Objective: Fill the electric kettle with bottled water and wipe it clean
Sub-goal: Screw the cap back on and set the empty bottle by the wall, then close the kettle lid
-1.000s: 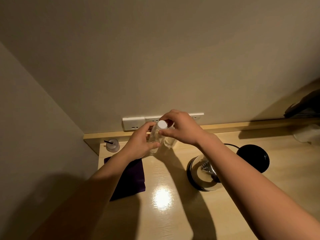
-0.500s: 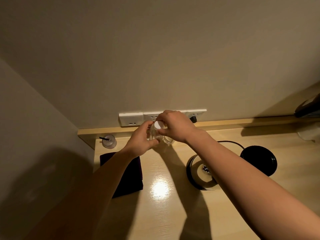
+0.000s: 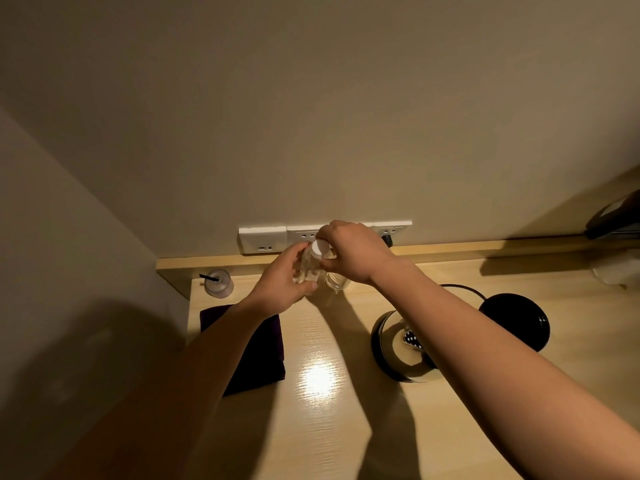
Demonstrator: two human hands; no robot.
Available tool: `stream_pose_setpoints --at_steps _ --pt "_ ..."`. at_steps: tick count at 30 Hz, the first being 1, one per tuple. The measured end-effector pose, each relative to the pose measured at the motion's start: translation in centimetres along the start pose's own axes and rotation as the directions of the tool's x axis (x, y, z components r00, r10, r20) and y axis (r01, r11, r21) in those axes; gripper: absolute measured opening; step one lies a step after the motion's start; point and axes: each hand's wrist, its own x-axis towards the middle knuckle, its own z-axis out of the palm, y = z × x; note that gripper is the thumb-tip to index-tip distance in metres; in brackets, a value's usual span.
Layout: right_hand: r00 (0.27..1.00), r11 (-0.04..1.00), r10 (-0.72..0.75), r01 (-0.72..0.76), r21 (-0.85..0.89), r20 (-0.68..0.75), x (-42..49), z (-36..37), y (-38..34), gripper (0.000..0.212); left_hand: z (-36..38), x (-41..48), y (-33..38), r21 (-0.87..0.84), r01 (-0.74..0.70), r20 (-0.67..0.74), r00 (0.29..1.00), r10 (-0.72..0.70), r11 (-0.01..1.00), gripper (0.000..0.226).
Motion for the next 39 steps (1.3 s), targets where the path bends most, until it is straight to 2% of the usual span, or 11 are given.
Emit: stream_pose_setpoints --at_steps 6,9,13,15,20,24,27,30,33,39 --pt "0.999 1.0 0.016 -0.016 0.002 -0.034 -1.2 -1.1 0.0 0.061 -0.8 -1.1 0.6 0.04 -0.014 -0.053 0.998 0.016 0.999 0.081" --pt "0.996 0.998 0.027 -0.022 0.053 -0.089 -3.5 -2.4 0.6 0.065 -2.0 -2.6 1.6 0.092 -0.034 -0.134 0.99 0.046 0.995 0.081" --pt "0.982 0.987 0.058 -0.028 0.161 -0.18 -8.2 -4.3 2.1 0.064 -2.0 -5.8 3.9 0.04 -0.132 -0.397 0.908 0.137 0.99 0.055" --pt "0.975 0.979 0.074 -0.032 0.199 -0.208 -10.8 -5.0 3.2 0.065 -0.7 -7.6 5.2 -0.001 -0.179 -0.43 0.888 0.162 0.984 0.048" --pt "0.97 0.972 0.144 -0.102 0.211 -0.197 -16.9 -5.8 6.5 0.072 5.0 -9.3 8.5 -0.054 -0.196 -0.171 0.968 0.184 0.979 0.053" --pt "0.964 0.967 0.199 -0.165 0.192 -0.174 -20.5 -5.7 9.6 0.074 10.5 -8.6 10.7 -0.125 -0.119 0.011 0.992 0.122 0.985 0.059" --pt "0.964 0.962 0.219 -0.187 0.199 -0.153 -22.9 -5.5 11.9 0.078 14.1 -7.8 11.2 -0.106 -0.076 0.076 0.994 0.084 0.992 0.066" --pt "0.966 0.953 0.235 -0.208 0.22 -0.108 -24.9 -5.5 14.4 0.086 16.3 -7.9 11.5 0.012 -0.087 0.165 0.983 0.083 0.996 0.07" --pt "0.972 0.944 0.232 -0.214 0.25 -0.046 -26.0 -5.3 16.6 0.097 17.6 -7.9 11.2 0.083 -0.111 0.146 0.984 0.098 0.99 0.091" --pt "0.989 0.944 0.131 -0.147 0.297 0.073 -26.0 -4.5 19.2 0.114 18.0 -8.0 10.7 0.111 -0.078 0.102 0.993 0.066 0.991 0.099"
